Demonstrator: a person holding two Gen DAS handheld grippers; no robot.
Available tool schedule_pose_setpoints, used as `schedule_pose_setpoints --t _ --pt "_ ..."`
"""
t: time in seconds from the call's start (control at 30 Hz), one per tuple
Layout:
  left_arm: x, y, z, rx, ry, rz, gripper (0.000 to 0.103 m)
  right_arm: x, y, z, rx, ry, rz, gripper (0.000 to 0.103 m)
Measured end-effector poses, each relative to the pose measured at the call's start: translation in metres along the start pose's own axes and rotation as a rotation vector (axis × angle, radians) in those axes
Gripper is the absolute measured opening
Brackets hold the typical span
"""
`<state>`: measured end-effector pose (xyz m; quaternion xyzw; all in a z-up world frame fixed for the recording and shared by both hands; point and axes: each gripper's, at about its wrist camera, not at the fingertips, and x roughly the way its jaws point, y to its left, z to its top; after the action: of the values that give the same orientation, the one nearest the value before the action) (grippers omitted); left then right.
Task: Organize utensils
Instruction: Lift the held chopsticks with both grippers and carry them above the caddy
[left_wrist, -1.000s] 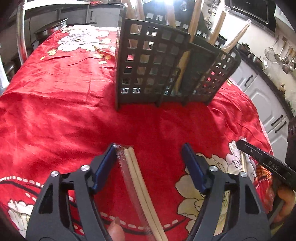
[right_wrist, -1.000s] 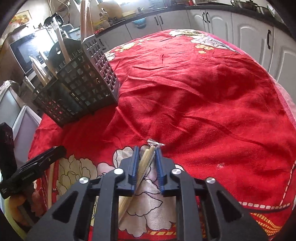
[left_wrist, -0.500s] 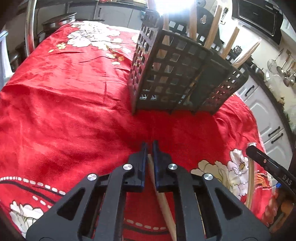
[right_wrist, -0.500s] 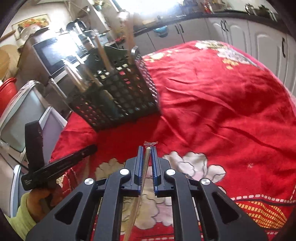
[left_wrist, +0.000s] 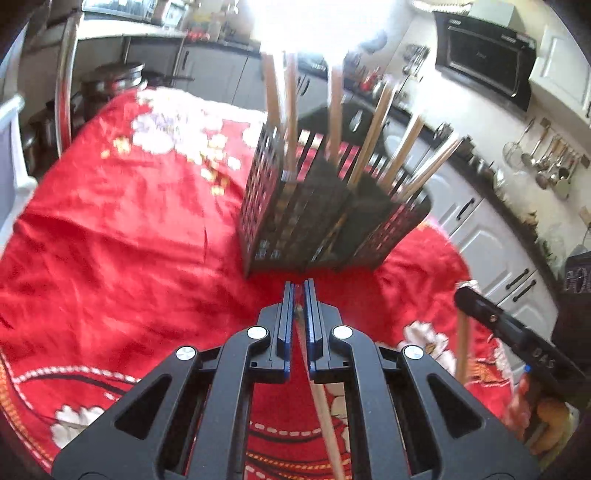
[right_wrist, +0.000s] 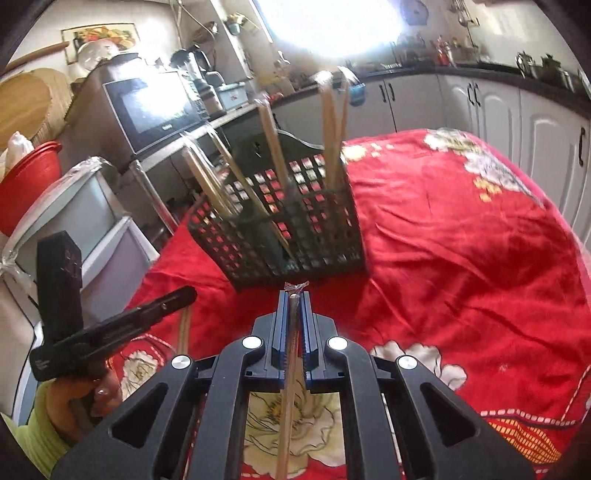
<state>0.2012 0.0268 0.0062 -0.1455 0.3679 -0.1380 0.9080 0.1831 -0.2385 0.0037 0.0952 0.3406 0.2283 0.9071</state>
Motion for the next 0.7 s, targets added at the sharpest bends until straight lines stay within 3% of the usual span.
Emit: schedule_pose_setpoints --t 0.7 --pt "-0.085 -0.038 0.086 0.124 -0.263 -0.072 0.003 -0.036 0.05 0.07 -0.138 -0.22 0.049 0.006"
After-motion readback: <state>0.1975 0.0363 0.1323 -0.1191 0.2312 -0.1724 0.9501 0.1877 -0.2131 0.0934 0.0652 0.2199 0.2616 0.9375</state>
